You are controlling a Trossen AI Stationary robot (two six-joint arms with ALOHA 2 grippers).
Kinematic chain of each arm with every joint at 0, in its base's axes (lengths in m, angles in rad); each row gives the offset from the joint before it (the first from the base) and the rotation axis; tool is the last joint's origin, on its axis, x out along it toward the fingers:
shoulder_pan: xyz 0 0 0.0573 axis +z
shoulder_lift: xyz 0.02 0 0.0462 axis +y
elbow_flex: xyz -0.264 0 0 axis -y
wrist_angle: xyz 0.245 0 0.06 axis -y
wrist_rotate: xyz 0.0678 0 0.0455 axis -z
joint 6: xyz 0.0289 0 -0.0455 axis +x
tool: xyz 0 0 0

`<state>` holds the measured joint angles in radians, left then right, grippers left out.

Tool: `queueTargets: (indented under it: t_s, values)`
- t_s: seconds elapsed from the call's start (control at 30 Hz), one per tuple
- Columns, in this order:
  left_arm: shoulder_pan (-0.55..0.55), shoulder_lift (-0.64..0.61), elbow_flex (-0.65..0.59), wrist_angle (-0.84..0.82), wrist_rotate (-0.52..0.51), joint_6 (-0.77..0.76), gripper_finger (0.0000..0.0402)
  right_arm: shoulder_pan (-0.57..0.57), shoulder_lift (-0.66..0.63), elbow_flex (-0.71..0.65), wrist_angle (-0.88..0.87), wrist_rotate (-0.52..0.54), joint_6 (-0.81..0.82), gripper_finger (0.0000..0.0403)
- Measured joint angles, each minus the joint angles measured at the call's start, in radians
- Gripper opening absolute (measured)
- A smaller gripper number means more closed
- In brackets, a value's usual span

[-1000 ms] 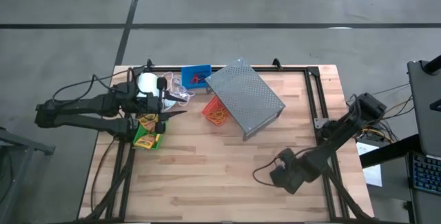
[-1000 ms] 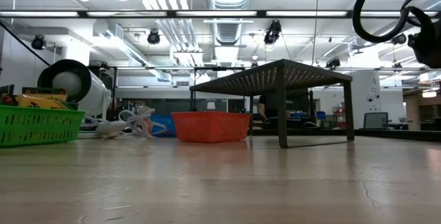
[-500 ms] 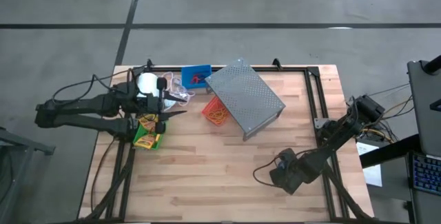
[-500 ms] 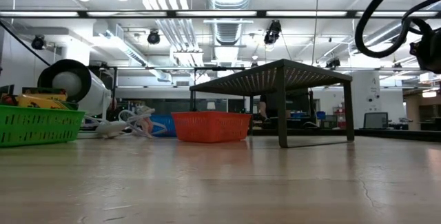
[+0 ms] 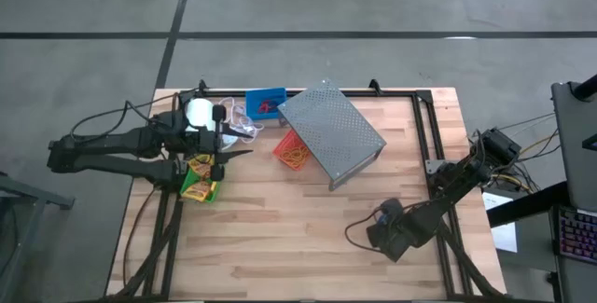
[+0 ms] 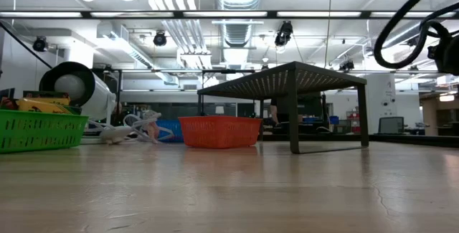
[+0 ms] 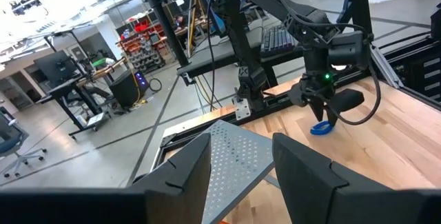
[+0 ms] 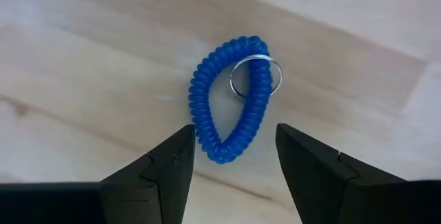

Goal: Pick & Place Office Desk Supplies
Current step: Put the blue spring rubber band into the blue bin

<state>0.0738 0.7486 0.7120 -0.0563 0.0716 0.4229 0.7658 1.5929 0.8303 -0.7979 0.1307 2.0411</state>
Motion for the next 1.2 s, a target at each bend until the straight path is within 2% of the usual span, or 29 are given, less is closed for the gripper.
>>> queueTargets:
  t_s: [0.33,0.63,1.2]
  values:
    - [0.001,0.0,0.0,0.0,0.0,0.0,0.0159,0.0,0.0,0.0,-0.001,0.003,-0.043,0.0201]
    - [0.0,0.0,0.0,0.0,0.0,-0.003,0.0159,0.0,-0.003,0.0,-0.015,0.055,-0.04,0.0201]
    - [0.0,0.0,0.0,-0.004,0.0,-0.003,0.0159,0.0,-0.069,0.0,-0.102,0.055,0.018,0.0201]
